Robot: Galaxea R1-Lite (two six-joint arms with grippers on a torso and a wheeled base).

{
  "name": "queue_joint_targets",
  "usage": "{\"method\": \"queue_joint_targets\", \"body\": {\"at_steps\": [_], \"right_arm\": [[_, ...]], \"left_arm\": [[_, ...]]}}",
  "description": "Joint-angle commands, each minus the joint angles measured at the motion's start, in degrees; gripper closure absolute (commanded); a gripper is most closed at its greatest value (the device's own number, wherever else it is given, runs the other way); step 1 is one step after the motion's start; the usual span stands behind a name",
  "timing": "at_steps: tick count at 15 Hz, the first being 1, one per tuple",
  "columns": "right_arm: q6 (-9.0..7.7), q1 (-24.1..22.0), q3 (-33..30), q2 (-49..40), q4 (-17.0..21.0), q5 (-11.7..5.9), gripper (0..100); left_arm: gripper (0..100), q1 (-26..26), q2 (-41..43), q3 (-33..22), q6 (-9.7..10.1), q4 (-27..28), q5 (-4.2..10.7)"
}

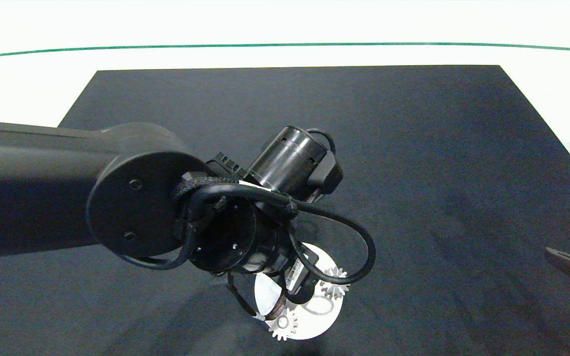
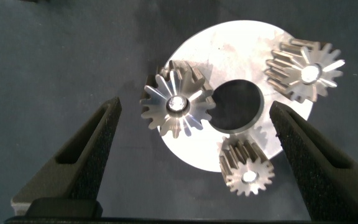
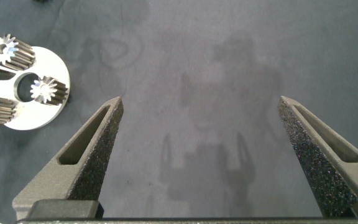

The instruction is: Remove an incorrectly installed larger gear and replace it with the correct smaller gear

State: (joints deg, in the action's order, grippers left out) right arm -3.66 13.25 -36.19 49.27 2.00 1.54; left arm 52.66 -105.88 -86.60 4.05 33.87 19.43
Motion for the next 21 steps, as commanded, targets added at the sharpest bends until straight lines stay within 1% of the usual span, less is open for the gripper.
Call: {"method": "queue_joint_targets", "body": {"at_steps": [1,2,3,4,5,6,7,10,12,13,21], "right_arm": [[-0.03,0.02,0.07,0.12,-0.07,-0.04,0],[-0.03,0.02,-0.02,0.12,-0.07,0.05,0],[-0.03,-0.07,-0.02,0.12,-0.07,0.05,0],[-0.03,0.02,-0.02,0.12,-0.07,0.05,0],[-0.03,-0.07,-0.02,0.12,-0.07,0.05,0],[-0.03,-0.07,-0.02,0.12,-0.07,-0.04,0],[-0.03,-0.07,-0.02,0.12,-0.07,0.05,0],[-0.03,0.02,-0.02,0.03,-0.07,-0.04,0],[-0.03,-0.07,-0.02,0.03,-0.07,0.05,0],[-0.03,-0.07,-0.02,-0.06,-0.15,-0.04,0],[-0.03,-0.07,0.07,0.03,-0.51,-0.04,0]], "left_arm": [[0,-0.10,-2.41,-0.23,0.17,-0.12,0.26],[0,-0.19,-3.02,-0.23,0.17,-0.47,0.70],[0,-0.19,-3.64,-0.06,0.17,-0.82,2.10],[0,-0.10,-4.25,0.12,0.35,-1.08,4.12],[0,-0.02,-4.60,0.03,0.35,-1.79,5.18],[1,0.07,-4.52,0.12,0.17,-2.05,5.09],[4,0.07,-4.34,0.03,0.00,-2.05,5.09],[10,0.07,-3.81,0.82,0.35,-1.96,5.09],[13,0.07,-3.72,0.47,0.44,-1.96,4.91],[16,0.07,-3.81,0.12,0.44,-1.96,4.83],[31,-0.37,-3.90,0.21,0.52,-2.05,4.83]]}}
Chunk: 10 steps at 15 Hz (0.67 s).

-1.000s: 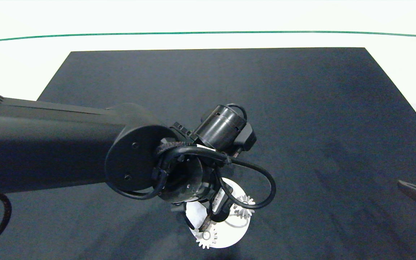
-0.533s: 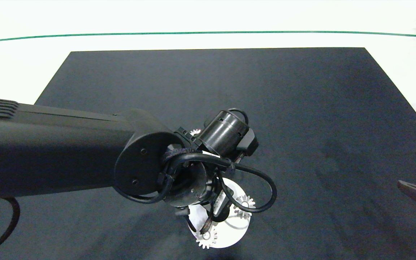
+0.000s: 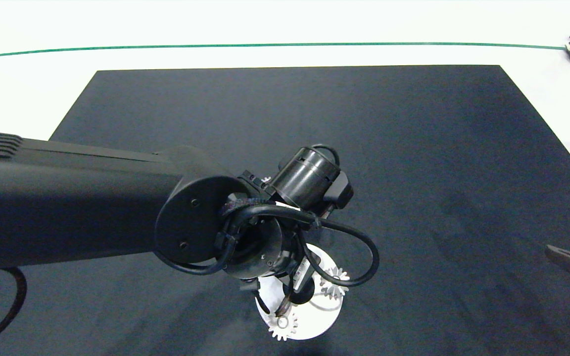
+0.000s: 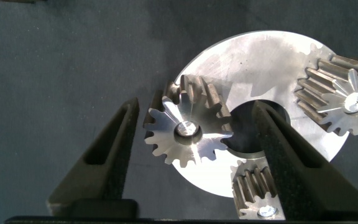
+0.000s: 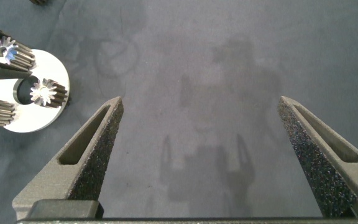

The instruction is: Remove an incorrectly installed larger gear and replace it with the correct smaller gear

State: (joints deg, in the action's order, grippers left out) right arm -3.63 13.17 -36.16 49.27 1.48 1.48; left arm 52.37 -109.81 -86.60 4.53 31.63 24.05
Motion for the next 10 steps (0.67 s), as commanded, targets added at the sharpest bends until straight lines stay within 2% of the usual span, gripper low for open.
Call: {"method": "queue_joint_targets", "body": {"at_steps": [1,10], "right_arm": [[-0.06,0.02,0.03,0.03,0.02,0.02,0],[-0.06,0.02,0.03,0.03,0.02,0.02,0]], "left_arm": [[34,-0.16,0.13,0.29,0.04,0.27,0.21],[52,-0.08,0.21,0.64,0.12,0.27,0.21]]}}
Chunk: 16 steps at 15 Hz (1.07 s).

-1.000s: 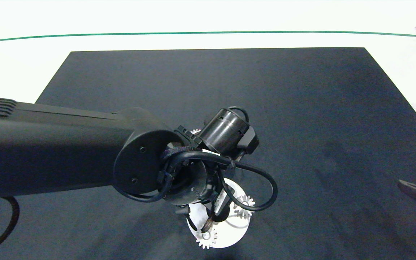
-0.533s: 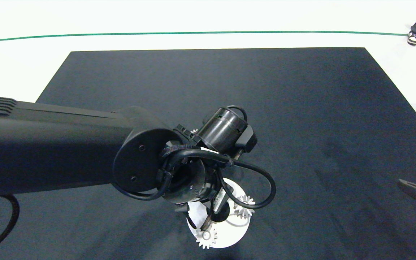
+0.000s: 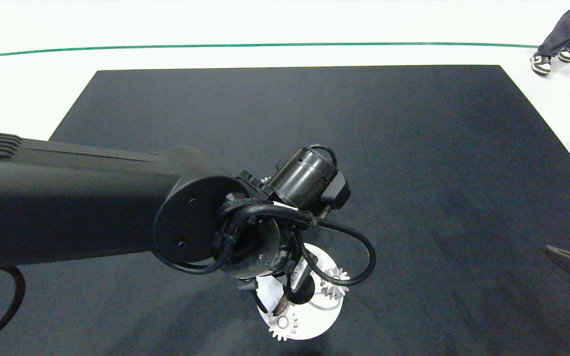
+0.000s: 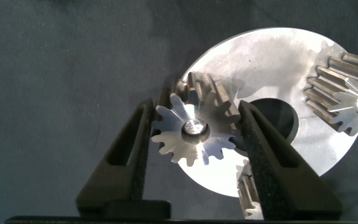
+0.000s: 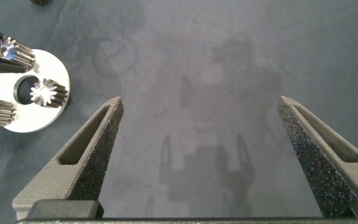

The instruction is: Remove an incorrectly installed larger gear and replace it with the correct smaller gear

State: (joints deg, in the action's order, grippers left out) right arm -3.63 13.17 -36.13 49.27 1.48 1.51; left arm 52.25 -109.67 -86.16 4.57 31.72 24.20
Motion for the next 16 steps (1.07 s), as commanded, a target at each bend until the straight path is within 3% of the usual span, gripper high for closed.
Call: {"method": "queue_joint_targets", "body": {"at_steps": [1,7,10,16], "right_arm": [[-0.06,0.02,0.01,0.03,0.02,-0.02,0],[-0.06,0.02,0.01,0.03,-0.07,-0.02,0],[-0.06,0.02,0.01,-0.14,0.02,-0.02,0],[-0.06,-0.07,-0.08,-0.23,-0.07,-0.02,0]], "left_arm": [[53,0.05,0.07,0.21,0.09,0.18,0.06],[65,0.05,0.07,0.21,0.09,0.18,0.06],[71,0.13,0.51,-0.23,1.41,0.27,0.06],[72,0.49,3.67,0.21,1.32,0.36,0.06]]}}
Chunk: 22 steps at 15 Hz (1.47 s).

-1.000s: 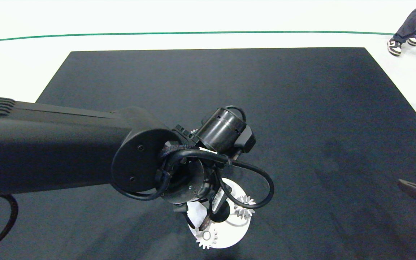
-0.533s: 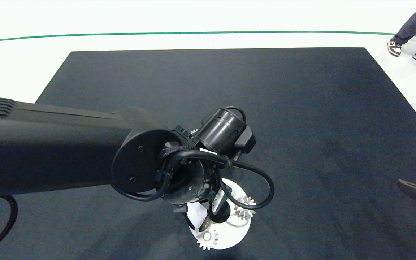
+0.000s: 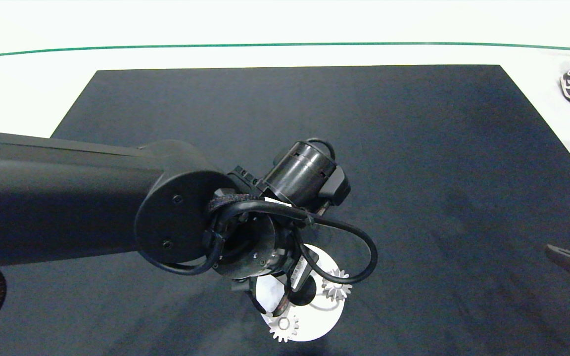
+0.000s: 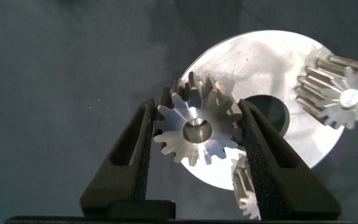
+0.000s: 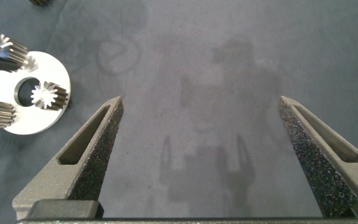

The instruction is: Remove an incorrectly installed larger gear and replace it with the correct smaller gear

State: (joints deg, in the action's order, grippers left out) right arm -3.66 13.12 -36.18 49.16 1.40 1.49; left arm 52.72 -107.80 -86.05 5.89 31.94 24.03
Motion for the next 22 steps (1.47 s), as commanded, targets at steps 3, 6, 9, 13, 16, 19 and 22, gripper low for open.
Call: {"method": "queue_joint_targets", "body": {"at_steps": [3,6,9,13,16,19,22], "right_arm": [[-0.03,-0.11,-0.03,-0.03,-0.26,0.01,0],[-0.03,-0.11,-0.03,-0.12,-0.26,0.01,0],[-0.03,-0.11,-0.03,-0.03,-0.35,0.01,0],[-0.03,-0.11,0.06,-0.03,-0.35,0.01,0],[-0.03,-0.02,0.06,0.05,-0.35,0.01,0],[0.05,-0.02,0.15,-0.30,-0.26,0.01,0],[-0.03,-0.02,-0.03,-0.82,-0.35,-0.08,0]], "left_arm": [[72,-0.61,5.41,1.15,0.00,0.58,0.23],[72,-2.36,9.98,3.35,0.00,1.55,0.23],[72,-6.85,15.08,7.22,0.00,1.46,0.23],[72,-14.05,20.09,16.80,0.00,-0.12,0.23],[72,-17.74,21.49,20.93,0.09,-2.32,0.32],[72,-19.15,23.25,24.97,0.18,-3.46,0.32],[72,-21.08,26.06,24.53,-0.09,-3.55,0.32]]}}
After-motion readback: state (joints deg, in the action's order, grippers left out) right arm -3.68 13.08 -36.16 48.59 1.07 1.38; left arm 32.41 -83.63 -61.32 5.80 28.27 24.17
